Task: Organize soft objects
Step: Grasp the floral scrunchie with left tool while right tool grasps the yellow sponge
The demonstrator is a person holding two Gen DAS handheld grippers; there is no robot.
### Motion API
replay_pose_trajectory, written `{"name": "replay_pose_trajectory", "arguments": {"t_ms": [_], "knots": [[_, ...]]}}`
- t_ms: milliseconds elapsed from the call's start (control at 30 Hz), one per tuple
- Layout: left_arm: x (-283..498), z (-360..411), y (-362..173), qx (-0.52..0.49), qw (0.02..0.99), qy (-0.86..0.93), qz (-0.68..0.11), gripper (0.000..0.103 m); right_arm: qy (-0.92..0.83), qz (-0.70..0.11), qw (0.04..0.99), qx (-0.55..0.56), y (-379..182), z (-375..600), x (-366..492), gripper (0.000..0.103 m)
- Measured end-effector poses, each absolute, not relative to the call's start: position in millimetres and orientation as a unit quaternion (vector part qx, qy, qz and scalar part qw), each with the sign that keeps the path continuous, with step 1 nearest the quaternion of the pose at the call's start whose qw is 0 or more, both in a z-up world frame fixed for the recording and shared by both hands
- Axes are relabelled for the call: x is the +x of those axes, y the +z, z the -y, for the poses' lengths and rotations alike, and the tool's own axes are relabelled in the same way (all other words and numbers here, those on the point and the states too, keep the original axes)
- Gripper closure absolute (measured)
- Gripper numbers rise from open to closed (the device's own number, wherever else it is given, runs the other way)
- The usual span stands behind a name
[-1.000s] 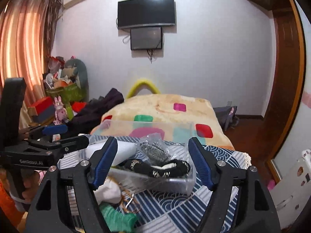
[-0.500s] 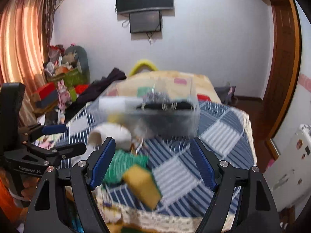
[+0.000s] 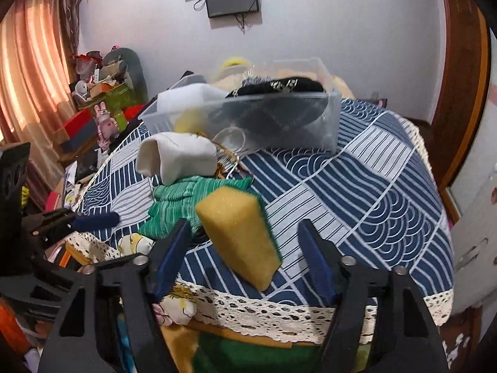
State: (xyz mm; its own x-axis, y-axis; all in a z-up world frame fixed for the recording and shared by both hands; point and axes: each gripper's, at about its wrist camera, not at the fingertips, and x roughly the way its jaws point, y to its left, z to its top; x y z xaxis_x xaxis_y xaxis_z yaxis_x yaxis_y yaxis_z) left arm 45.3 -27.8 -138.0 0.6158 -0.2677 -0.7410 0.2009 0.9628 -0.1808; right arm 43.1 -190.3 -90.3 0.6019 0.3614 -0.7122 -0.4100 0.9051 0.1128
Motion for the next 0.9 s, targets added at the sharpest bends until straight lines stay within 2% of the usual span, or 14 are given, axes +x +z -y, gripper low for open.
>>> {"name": "replay_pose_trajectory", "arguments": {"t_ms": [100,133,167,333,900], "knots": [[45.5,30.1,-142.7,-0.041,0.893,-0.144,-0.425,0.055,0.221,-0.394,0.892,-0.030,-93.2,189.0,44.4,0.051],[45.0,30.8,-144.2,-0.042,0.891,-0.150,-0.427,0.067,0.222,-0.396,0.890,-0.030,-93.7,187.9,44.8,0.058],[44.3,31.3,-145.6,-0.043,0.889,-0.154,-0.429,0.077,0.224,-0.399,0.889,-0.029,-94.8,187.3,45.3,0.059],[40.2,30.2,-142.0,-0.042,0.894,-0.155,-0.419,0.091,0.222,-0.387,0.894,-0.039,-90.5,187.2,40.9,0.064],[46.5,-2.1,-81.0,-0.050,0.937,-0.109,-0.328,0.092,0.216,-0.311,0.924,-0.050,-41.9,180.9,46.1,0.064]]}}
